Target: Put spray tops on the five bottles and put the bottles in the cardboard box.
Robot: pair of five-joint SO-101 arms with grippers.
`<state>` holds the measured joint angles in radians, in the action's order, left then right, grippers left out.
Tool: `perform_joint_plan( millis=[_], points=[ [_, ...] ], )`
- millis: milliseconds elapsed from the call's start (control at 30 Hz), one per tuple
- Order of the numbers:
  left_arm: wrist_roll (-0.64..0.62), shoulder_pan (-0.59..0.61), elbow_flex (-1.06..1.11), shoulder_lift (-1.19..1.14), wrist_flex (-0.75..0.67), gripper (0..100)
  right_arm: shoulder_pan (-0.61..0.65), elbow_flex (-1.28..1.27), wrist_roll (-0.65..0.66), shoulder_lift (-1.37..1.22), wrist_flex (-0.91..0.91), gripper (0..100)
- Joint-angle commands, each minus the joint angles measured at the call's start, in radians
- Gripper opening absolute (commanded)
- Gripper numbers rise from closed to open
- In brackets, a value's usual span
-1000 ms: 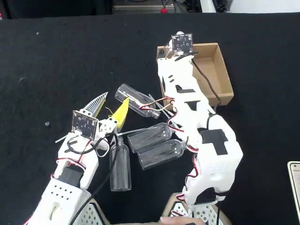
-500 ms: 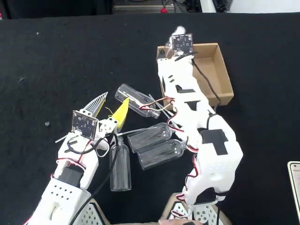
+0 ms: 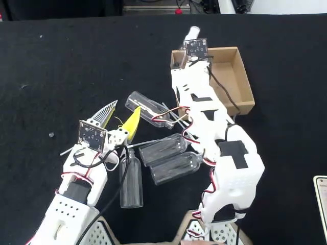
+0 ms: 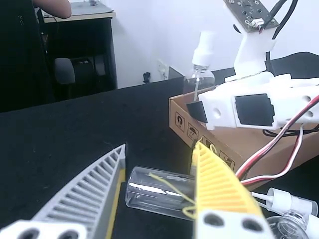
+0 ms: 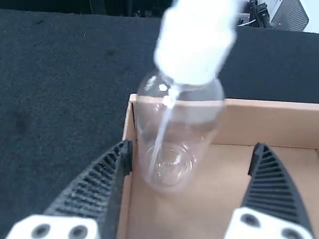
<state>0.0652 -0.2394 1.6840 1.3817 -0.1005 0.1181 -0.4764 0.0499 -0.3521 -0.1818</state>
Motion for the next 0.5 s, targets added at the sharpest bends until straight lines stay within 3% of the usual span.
perform_joint_plan(
  millis=[0, 333, 467],
  points=[
    [0.008, -0.010, 0.022, 0.002, -0.025, 21, 0.009, 0.036, -0.003, 0.096, 0.002, 33.3],
    [0.008, -0.010, 0.022, 0.002, -0.025, 21, -0.061, -0.179, -0.003, 0.364, 0.012, 33.3],
    [0.008, -0.010, 0.022, 0.002, -0.025, 21, -0.117, -0.240, -0.005, 0.529, 0.181, 33.3]
  ],
)
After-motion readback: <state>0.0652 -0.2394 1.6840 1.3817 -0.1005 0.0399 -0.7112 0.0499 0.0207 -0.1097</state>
